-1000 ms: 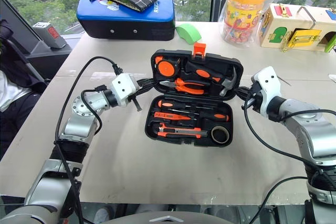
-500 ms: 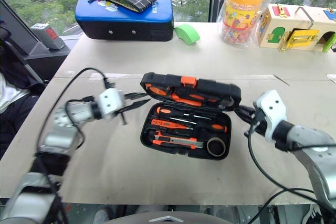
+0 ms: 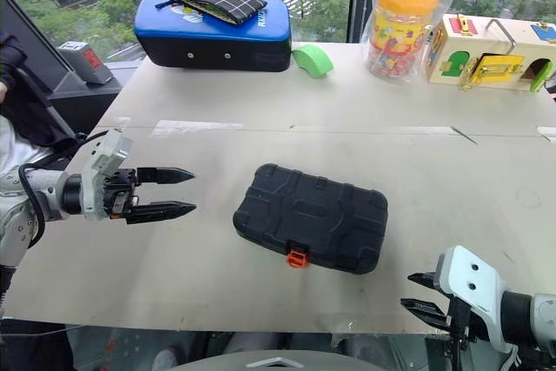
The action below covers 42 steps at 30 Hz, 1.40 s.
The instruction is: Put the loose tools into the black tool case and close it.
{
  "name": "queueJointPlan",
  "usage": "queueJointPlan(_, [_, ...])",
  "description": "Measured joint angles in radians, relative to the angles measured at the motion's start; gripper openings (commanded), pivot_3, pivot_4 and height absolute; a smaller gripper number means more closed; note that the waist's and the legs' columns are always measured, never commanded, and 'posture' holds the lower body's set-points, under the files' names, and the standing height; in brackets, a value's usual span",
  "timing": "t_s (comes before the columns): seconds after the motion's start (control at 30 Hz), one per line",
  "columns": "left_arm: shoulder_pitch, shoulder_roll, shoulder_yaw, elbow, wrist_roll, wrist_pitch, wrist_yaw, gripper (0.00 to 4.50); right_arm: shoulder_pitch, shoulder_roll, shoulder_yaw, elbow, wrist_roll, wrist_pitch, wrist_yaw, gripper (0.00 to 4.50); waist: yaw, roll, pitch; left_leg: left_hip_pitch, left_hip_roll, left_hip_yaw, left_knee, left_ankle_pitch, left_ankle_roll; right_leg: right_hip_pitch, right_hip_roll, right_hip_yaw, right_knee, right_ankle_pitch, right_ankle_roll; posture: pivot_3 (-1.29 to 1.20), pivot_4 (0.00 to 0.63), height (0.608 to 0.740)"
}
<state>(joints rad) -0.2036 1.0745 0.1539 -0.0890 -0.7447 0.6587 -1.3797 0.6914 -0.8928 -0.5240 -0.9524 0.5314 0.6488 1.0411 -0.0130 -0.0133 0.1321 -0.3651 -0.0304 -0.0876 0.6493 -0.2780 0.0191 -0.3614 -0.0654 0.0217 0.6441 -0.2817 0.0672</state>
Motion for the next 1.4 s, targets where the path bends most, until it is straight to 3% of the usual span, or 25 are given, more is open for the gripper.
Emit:
queueJointPlan(0.03, [-0.003,0.004,-0.001,-0.03,-0.015,0.022,-0.012,3.73,-0.007,-0.001,0.018,-0.002,0.009,0.0,0.001,0.0,-0.001,0.0,0.0,0.0,0.0,0.0,-0.001,0.0,0.0,0.0,-0.001,0.0,0.0,0.0,0.0,0.0,0.15,0.74])
queueJointPlan(0.13, [-0.007,0.017,-0.013,-0.119,-0.037,0.057,-0.046,2.29,-0.086,-0.012,0.167,-0.004,-0.002,0.007,-0.029,0.0,0.0,0.002,0.001,0.001,0.001,0.0,-0.003,0.0,0.0,-0.001,-0.001,0.0,0.0,0.0,-0.001,0.0,0.15,0.74])
queueJointPlan(0.2, [-0.011,0.019,-0.031,-0.162,-0.035,0.058,-0.059,1.56,-0.149,-0.011,0.272,-0.002,-0.02,0.032,-0.079,0.0,0.001,0.003,0.002,0.001,0.001,0.0,-0.005,0.0,0.0,-0.001,0.0,0.0,-0.001,0.0,-0.001,0.0,0.15,0.74])
queueJointPlan(0.27, [-0.016,0.019,-0.06,-0.203,-0.027,0.051,-0.065,0.38,-0.217,-0.003,0.373,0.002,-0.046,0.07,-0.143,0.0,0.003,0.002,0.002,0.0,0.001,0.0,-0.006,0.0,0.0,-0.002,-0.001,0.001,-0.002,0.0,-0.001,0.0,0.15,0.74])
queueJointPlan(0.3, [-0.018,0.018,-0.07,-0.214,-0.021,0.046,-0.065,0.07,-0.247,-0.001,0.412,0.012,-0.059,0.09,-0.173,0.0,0.004,0.002,0.002,0.0,0.0,0.0,-0.006,0.0,0.0,-0.002,-0.001,0.001,-0.003,0.0,-0.001,0.0,0.15,0.74])
queueJointPlan(0.47, [-0.023,0.005,-0.104,-0.242,0.018,0.007,-0.062,0.07,-0.385,0.112,0.586,0.067,-0.097,0.223,-0.332,0.0,0.001,0.0,0.004,0.0,0.0,0.0,-0.006,0.0,0.0,-0.002,-0.001,0.001,-0.002,0.0,-0.001,0.0,0.15,0.74])
queueJointPlan(0.53, [-0.025,-0.015,-0.123,-0.257,0.025,-0.004,-0.052,0.07,-0.49,0.231,0.59,0.123,-0.098,0.309,-0.451,0.0,-0.007,0.001,0.006,0.001,0.0,0.003,-0.005,0.0,-0.001,-0.003,-0.001,0.005,-0.002,0.002,-0.003,0.0,0.15,0.74])
queueJointPlan(0.63, [-0.029,-0.026,-0.124,-0.26,0.04,-0.019,-0.035,0.07,-0.65,0.309,0.562,0.196,-0.11,0.4,-0.556,0.0,-0.006,0.001,0.007,0.002,0.0,0.004,-0.003,0.0,-0.001,-0.003,0.001,0.006,-0.002,0.002,-0.004,0.0,0.15,0.74])
queueJointPlan(0.7, [-0.034,-0.06,-0.129,-0.259,0.058,-0.03,0.001,0.07,-0.839,0.35,0.544,0.281,-0.146,0.486,-0.651,0.0,-0.004,0.004,0.009,0.002,-0.001,0.004,-0.003,0.0,-0.001,-0.004,0.003,0.006,-0.002,0.003,-0.004,0.0,0.15,0.74])
queueJointPlan(0.9, [-0.062,-0.131,-0.136,-0.245,0.104,-0.036,0.101,0.07,-1.037,0.377,0.597,0.414,-0.221,0.554,-0.749,0.0,-0.004,0.001,0.006,-0.007,0.0,0.001,-0.008,0.003,-0.006,-0.015,0.003,0.004,0.001,0.003,-0.004,0.0,0.15,0.74])
queueJointPlan(1.0, [-0.122,-0.211,-0.168,-0.243,0.138,-0.034,0.186,0.07,-1.055,0.368,0.614,0.482,-0.254,0.495,-0.754,0.0,-0.014,0.0,0.005,-0.006,-0.001,0.003,-0.007,0.002,-0.002,-0.015,0.003,0.006,0.001,0.003,-0.004,0.0,0.15,0.74])
queueJointPlan(1.1, [-0.2,-0.302,-0.216,-0.205,0.207,-0.028,0.305,0.07,-0.974,0.324,0.572,0.451,-0.214,0.495,-0.691,0.0,0.002,0.0,0.005,-0.008,-0.003,0.001,-0.004,0.001,-0.002,-0.015,0.004,0.004,0.002,0.003,-0.004,0.0,0.15,0.74])
queueJointPlan(1.27, [-0.262,-0.33,-0.353,-0.103,0.353,-0.055,0.352,0.07,-0.906,0.312,0.496,0.239,-0.066,0.618,-0.606,0.0,-0.004,0.0,0.005,-0.008,-0.001,0.0,-0.004,0.001,-0.001,-0.016,0.007,0.005,0.002,0.003,-0.004,0.0,0.15,0.74])
queueJointPlan(1.4, [-0.295,-0.333,-0.418,-0.052,0.445,-0.174,0.323,0.07,-0.876,0.341,0.528,0.2,-0.035,0.656,-0.622,0.0,-0.001,0.002,-0.001,-0.007,-0.001,0.0,-0.004,0.001,-0.002,-0.015,0.007,0.004,0.002,0.003,-0.004,0.0,0.15,0.74])
